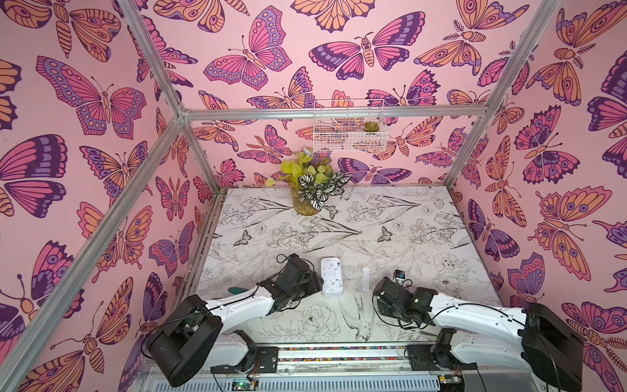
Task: Insert the battery into the alarm
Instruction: Pick up the battery at the center of the board, then install the battery in the alarm.
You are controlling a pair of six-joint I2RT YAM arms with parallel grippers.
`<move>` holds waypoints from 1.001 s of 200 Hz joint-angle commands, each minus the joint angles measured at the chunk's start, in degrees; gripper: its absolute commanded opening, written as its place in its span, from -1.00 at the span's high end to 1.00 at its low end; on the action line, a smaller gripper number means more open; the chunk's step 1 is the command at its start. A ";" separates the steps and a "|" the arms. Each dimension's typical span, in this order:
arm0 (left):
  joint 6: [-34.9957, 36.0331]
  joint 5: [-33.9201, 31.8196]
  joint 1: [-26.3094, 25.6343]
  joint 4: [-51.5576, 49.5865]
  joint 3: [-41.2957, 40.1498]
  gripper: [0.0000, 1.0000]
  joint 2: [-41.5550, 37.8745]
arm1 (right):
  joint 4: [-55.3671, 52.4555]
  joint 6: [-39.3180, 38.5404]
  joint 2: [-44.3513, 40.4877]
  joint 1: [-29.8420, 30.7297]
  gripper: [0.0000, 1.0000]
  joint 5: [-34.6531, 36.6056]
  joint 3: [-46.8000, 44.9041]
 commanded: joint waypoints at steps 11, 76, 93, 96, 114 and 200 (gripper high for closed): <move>0.20 -0.86 0.30 -1.83 -1.06 -0.34 -0.72 | -0.21 0.14 -0.03 0.51 0.77 0.23 0.61; 1.48 1.52 0.29 -1.25 -0.49 -0.40 -0.72 | -2.43 -6.43 -7.67 0.49 0.86 1.00 3.20; 2.21 2.42 0.29 -0.87 -0.19 -0.42 -0.72 | 2.89 -12.99 -10.41 0.60 0.86 -1.10 4.06; 2.28 2.47 0.30 -0.79 -0.11 -0.43 -0.72 | 3.52 -13.85 -10.63 0.61 0.86 -1.30 4.36; 2.63 3.29 0.24 -0.09 0.00 -0.43 -0.72 | 8.58 -18.24 -9.71 0.52 0.87 -2.56 6.90; 2.21 4.07 0.18 1.07 -0.48 -0.44 0.31 | 27.37 -21.84 14.76 1.37 0.90 -7.52 20.09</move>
